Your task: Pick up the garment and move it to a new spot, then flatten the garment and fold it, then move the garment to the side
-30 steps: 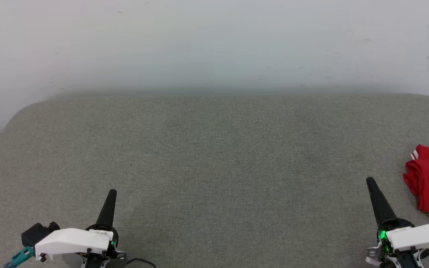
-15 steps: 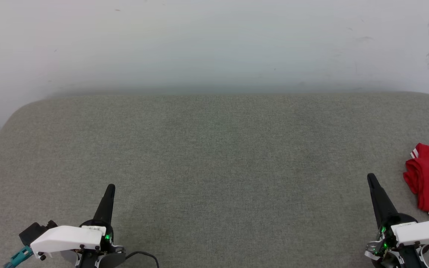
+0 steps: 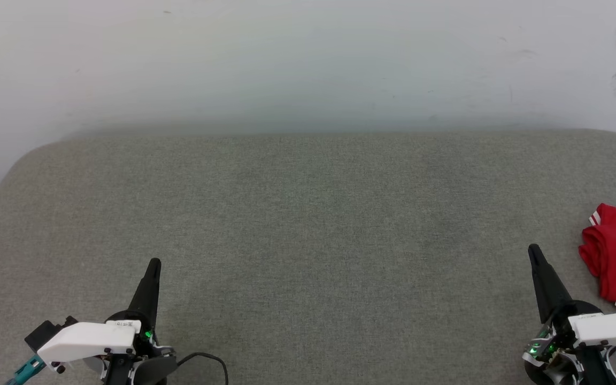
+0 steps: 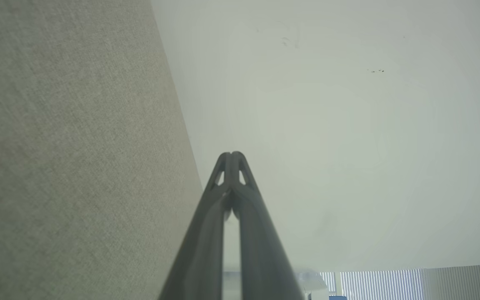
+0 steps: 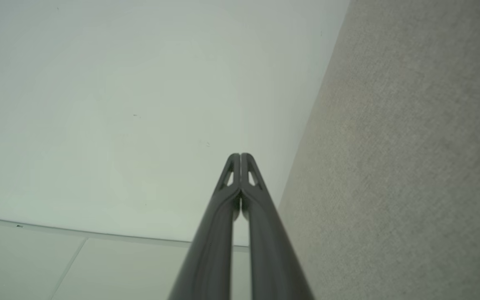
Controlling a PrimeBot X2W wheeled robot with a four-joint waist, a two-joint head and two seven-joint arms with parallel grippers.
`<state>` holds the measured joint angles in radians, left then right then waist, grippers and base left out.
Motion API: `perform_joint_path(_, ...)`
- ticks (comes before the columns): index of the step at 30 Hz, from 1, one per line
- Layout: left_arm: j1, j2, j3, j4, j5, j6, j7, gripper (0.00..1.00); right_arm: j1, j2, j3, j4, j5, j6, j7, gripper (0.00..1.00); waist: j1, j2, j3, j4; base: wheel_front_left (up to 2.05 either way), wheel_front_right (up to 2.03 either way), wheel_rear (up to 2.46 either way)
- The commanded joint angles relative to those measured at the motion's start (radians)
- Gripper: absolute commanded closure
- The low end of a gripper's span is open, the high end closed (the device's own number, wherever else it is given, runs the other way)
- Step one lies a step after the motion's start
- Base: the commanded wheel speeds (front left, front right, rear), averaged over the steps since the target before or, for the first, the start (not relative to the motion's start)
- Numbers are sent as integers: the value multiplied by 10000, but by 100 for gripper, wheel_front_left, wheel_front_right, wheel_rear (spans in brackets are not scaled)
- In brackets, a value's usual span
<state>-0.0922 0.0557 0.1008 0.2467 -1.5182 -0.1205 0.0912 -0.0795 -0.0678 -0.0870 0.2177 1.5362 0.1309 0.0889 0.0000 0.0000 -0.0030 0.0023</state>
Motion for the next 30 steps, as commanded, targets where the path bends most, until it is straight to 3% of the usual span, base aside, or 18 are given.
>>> perform_joint_path(1,-146,-20,23,-36,-112,-59,43,100,-152,-13,-10,29,146,-3,17,100,0,0,2,-1,0,0,0)
perform_joint_path(14,-226,-72,174,-17,-1004,-131,275,100,-368,13,-51,305,1010,-3,82,100,0,0,62,-23,0,0,0)
perform_joint_path(30,-208,-66,162,-20,-949,-128,264,100,-359,48,-91,296,908,-3,109,100,0,0,62,-23,0,0,0)
